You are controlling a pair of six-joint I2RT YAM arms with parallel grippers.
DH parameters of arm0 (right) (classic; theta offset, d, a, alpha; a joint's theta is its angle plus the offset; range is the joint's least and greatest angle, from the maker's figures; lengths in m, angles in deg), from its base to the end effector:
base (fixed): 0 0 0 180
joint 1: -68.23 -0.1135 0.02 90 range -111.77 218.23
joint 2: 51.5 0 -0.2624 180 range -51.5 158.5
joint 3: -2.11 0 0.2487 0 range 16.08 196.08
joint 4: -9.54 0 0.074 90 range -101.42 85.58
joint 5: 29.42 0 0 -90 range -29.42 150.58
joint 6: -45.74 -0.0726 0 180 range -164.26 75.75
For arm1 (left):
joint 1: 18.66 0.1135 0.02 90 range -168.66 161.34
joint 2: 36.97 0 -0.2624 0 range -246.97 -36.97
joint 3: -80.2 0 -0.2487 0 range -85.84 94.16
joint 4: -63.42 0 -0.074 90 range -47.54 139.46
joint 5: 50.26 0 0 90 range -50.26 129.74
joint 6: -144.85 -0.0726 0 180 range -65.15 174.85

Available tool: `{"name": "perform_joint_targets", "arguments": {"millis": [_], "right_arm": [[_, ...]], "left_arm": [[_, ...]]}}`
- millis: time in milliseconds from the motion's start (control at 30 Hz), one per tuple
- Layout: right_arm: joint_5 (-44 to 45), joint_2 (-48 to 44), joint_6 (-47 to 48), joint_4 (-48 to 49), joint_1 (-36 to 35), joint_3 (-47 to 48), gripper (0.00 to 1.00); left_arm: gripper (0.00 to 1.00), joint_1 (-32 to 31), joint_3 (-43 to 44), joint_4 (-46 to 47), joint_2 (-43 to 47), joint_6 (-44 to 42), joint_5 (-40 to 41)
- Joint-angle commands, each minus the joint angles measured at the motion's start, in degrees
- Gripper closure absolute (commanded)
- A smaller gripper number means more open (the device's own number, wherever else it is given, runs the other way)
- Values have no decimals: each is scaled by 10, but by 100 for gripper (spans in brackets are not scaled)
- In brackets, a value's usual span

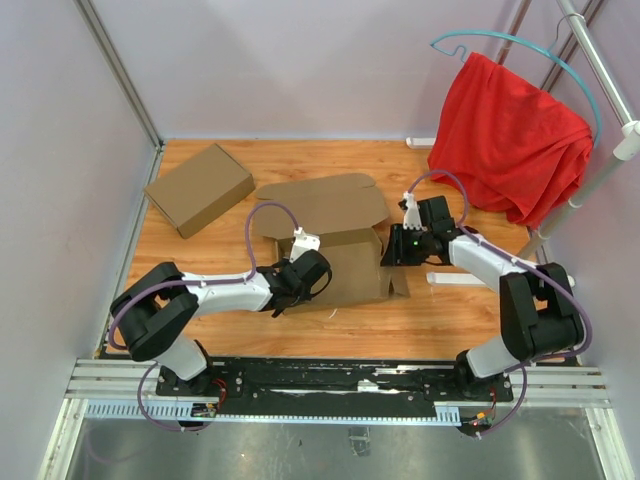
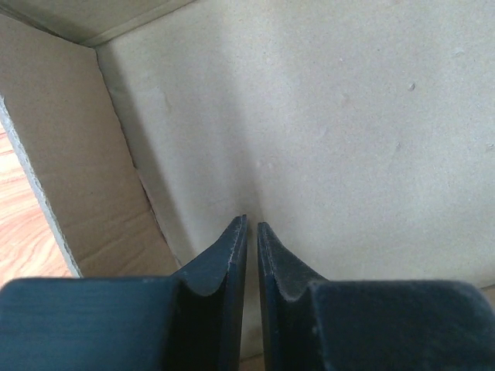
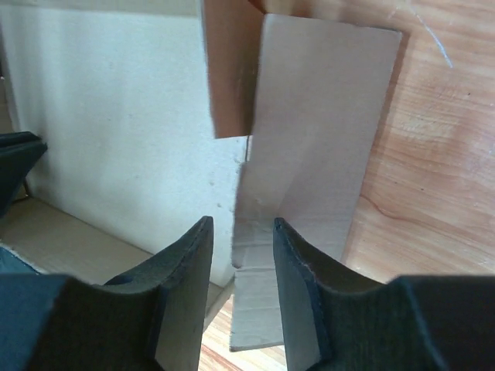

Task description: Fold the paper box

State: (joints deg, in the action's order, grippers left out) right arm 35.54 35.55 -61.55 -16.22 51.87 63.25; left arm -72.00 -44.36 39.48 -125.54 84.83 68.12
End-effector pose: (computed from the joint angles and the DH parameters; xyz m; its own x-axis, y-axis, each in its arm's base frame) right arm 0.2954 0.1187 0.1572 -0.8694 0.0254 -0.4935 -0.2604 0.8251 0.5013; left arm 0.2048 -0.2174 0.1242 -0.7097 0.2171 -0.6702 0.2273 0.9710 0.0739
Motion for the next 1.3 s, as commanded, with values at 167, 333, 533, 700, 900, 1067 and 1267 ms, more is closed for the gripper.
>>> {"name": "perform_joint_targets", "arguments": {"millis": [167, 333, 533, 700, 900, 1067, 1267], "right_arm": [[69, -63, 23, -58, -26, 21, 30], [165, -29, 51, -106, -66, 53, 35], [256, 4, 38, -128, -73, 66, 67], [300, 4, 38, -144, -74, 75, 77], [314, -17, 46, -145, -76, 76, 87], [279, -53, 49, -141, -78, 84, 95], [196, -80, 48, -133, -79, 101, 99]], "left_arm": [[84, 1, -13, 10, -24, 8, -39], [84, 2, -11, 14, -34, 6, -40], [84, 2, -8, 8, -31, 5, -36], [84, 2, -6, 5, -32, 2, -31], [84, 1, -3, 7, -38, 3, -32], [84, 1, -2, 12, -48, 2, -36], [84, 1, 4, 22, -63, 3, -46]]}}
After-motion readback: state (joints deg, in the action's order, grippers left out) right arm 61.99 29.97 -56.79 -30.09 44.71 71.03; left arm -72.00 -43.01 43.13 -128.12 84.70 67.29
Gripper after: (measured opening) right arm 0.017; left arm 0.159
